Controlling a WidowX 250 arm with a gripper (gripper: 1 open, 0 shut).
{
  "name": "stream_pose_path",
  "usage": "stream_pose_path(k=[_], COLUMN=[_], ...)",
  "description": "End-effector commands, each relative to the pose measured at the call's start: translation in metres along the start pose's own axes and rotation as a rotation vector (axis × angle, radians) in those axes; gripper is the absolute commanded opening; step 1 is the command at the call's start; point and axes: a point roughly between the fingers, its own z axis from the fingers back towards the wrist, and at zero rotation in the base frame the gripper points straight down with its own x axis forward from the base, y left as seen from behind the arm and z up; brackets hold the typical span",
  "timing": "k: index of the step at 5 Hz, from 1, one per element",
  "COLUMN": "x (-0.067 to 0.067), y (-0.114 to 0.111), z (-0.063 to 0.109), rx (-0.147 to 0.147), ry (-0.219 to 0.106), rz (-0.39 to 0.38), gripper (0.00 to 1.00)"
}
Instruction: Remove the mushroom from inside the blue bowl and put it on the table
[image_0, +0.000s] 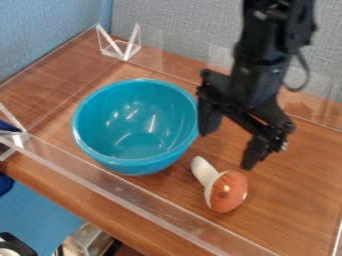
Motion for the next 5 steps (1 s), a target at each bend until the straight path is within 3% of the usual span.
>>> stream_pose_path(k=[1,2,3,4,5], x=[-0.007,-0.005,0.001,0.006,0.01], y=[0.008,0.012,0.01,0.008,0.007], z=[0.005,0.011,0.01,0.007,0.002], rx=[-0.04,-0.053,-0.066,-0.074,-0.082], ry=[-0.069,-0.088,-0.097,-0.087,-0.068], rz=[-0.003,-0.015,-0.035,-0.05,-0.058], gripper=[1.0,1.0,0.0,1.0,0.0])
